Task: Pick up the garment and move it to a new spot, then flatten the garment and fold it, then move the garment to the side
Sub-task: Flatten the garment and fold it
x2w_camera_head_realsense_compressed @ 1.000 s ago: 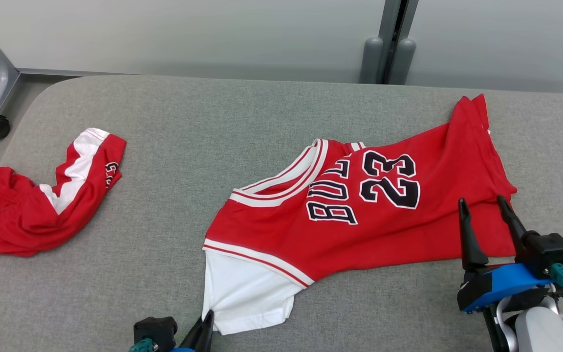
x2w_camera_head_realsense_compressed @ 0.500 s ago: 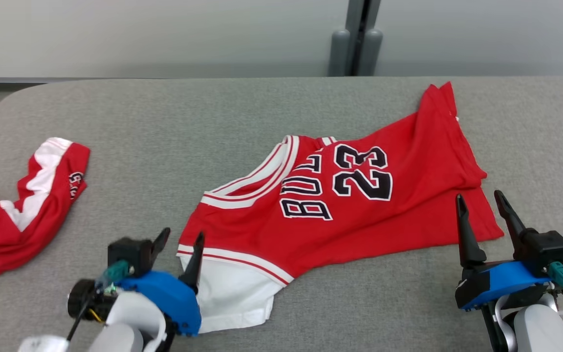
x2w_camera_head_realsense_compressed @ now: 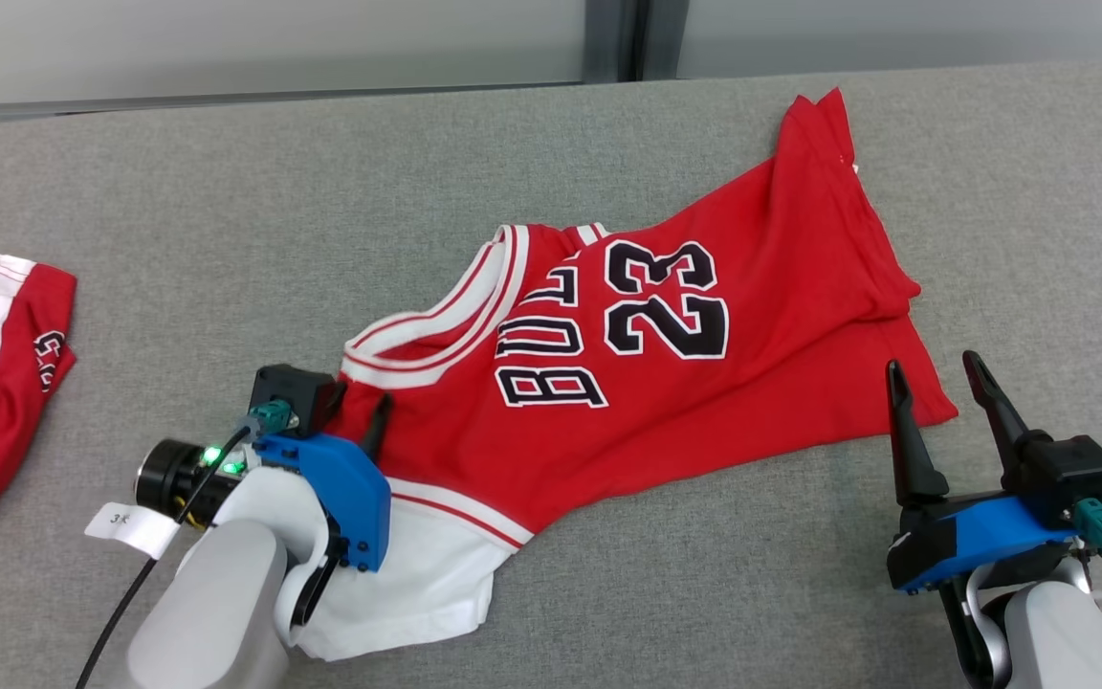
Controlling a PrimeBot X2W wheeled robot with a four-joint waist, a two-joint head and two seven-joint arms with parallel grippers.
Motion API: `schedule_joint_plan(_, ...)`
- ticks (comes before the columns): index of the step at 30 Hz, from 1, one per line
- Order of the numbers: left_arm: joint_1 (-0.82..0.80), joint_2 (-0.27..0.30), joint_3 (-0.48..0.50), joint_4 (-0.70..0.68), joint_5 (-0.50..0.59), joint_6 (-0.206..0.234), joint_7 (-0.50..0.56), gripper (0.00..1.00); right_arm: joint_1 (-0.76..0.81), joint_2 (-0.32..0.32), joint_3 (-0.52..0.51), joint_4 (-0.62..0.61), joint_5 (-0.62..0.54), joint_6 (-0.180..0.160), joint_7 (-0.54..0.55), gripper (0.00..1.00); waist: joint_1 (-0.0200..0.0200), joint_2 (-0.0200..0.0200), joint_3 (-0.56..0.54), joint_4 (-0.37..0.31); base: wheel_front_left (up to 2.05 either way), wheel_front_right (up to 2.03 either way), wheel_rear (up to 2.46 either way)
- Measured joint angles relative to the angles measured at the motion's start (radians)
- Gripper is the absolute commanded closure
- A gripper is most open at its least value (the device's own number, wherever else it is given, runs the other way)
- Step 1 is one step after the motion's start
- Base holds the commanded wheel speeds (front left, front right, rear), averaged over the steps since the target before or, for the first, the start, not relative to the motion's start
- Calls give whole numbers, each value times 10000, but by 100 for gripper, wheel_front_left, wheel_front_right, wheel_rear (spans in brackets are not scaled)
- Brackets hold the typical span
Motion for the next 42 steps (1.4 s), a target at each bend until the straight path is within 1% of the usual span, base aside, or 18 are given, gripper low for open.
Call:
schedule_joint_plan(3,-356,-13,-58,234,186,40,-464,100,-54,0,-25,-36,0,0,0,0,0,0,110,-54,0,0,0)
schedule_joint_plan(7,-901,-63,209,581,284,426,-1463,100,-194,0,-13,-71,8,0,-10,0,0,0,225,-114,0,0,0)
schedule_joint_plan(11,-1560,-364,508,999,234,681,-2458,100,-229,0,-12,-61,10,0,-12,0,0,0,287,-126,0,0,0)
schedule_joint_plan(12,-1688,-435,550,1149,198,694,-2679,98,-239,0,-8,-44,10,0,-13,0,0,0,291,-130,0,0,0)
schedule_joint_plan(13,-1773,-499,589,1287,150,721,-2874,65,-252,0,12,-23,10,0,-15,0,0,0,286,-136,0,0,0)
schedule_joint_plan(14,-1824,-550,631,1417,144,744,-3133,13,-263,0,36,-4,10,0,-31,0,0,0,277,-145,0,0,0)
schedule_joint_plan(15,-1868,-596,696,1540,119,780,-3388,0,-263,0,67,13,13,0,-48,0,-1,0,265,-155,0,0,0)
schedule_joint_plan(19,-1883,-731,863,1776,-98,702,-3994,0,-260,0,111,52,105,0,-157,0,-1,0,155,-124,0,0,0)
schedule_joint_plan(23,-1387,-878,1091,1434,-322,499,-4245,0,-194,0,81,6,151,0,-362,0,-1,0,-78,24,0,0,0)
schedule_joint_plan(26,-659,-934,1250,849,-401,410,-4278,0,-117,0,65,-77,211,0,-460,0,-1,0,-322,192,0,0,0)
schedule_joint_plan(30,500,-1103,1442,-301,-336,314,-4286,0,106,0,192,-176,357,0,-510,0,-1,0,-733,454,0,0,0)
schedule_joint_plan(33,1449,-1279,1536,-911,-280,328,-4286,0,356,0,343,-174,393,0,-527,0,-3,0,-1110,662,0,0,0)
schedule_joint_plan(36,2286,-1490,1760,-1467,-301,462,-4288,0,642,4,518,-173,546,0,-539,0,-4,0,-1462,777,0,0,0)
schedule_joint_plan(42,3551,-1607,1889,-2117,-217,629,-4286,0,1085,2,851,-138,968,0,-541,0,-4,0,-1944,776,0,0,0)
